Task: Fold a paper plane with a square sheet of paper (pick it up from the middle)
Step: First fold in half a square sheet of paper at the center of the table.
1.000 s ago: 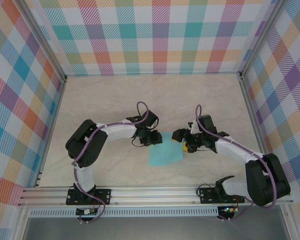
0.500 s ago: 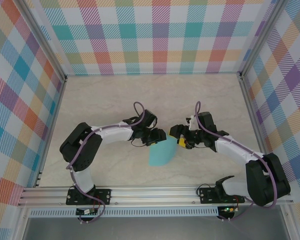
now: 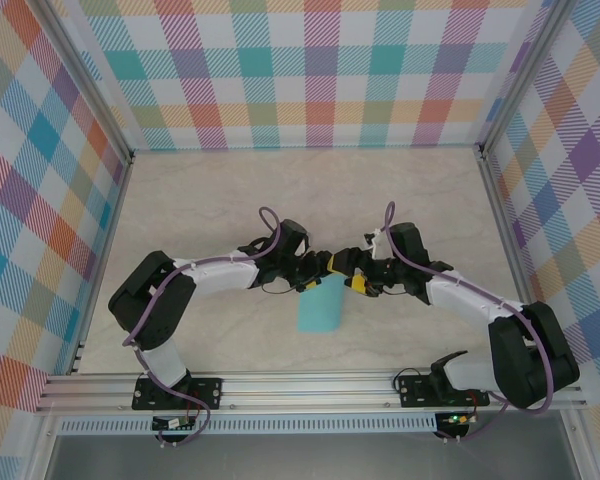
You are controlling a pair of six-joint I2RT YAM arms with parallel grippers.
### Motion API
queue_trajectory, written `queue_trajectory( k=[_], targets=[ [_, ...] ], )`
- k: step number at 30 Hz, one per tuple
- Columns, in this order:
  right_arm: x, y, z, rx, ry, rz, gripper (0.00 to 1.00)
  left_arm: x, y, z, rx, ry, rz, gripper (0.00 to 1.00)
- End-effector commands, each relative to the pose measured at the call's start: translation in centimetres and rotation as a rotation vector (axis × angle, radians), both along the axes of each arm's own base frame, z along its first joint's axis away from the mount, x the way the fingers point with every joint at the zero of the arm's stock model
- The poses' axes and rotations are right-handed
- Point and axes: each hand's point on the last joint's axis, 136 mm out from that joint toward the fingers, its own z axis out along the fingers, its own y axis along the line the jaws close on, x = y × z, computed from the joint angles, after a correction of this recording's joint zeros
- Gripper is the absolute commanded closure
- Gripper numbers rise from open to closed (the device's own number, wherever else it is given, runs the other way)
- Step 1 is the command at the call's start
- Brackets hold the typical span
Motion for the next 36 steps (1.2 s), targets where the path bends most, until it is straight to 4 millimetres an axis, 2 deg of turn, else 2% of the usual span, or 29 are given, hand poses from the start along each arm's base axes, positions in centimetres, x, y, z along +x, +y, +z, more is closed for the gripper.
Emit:
queue_trajectory(
  k=[1, 14, 24, 29, 36],
  targets=[
    [0.1, 1.0, 1.2, 0.04, -0.053, 0.051, 0.03, 0.2, -0.8, 1.7, -0.082, -0.009, 0.001, 0.3],
    [0.0, 1.9, 0.9, 0.054, -0.047, 0.081, 0.0, 0.1, -1.4, 2.8, -0.176, -0.036, -0.022, 0.23],
    [0.1, 2.2, 0.7, 0.061, -0.042, 0.087, 0.0, -0.3, -2.0, 3.4, -0.221, -0.048, -0.063, 0.23],
    [0.1, 2.4, 0.8, 0.064, -0.045, 0.092, 0.0, -0.4, -1.5, 2.5, -0.163, -0.037, -0.07, 0.33],
    [0.1, 2.5, 0.5, 0.058, -0.042, 0.093, 0.0, -0.7, -1.4, 1.6, -0.134, -0.02, -0.083, 0.53]
  ],
)
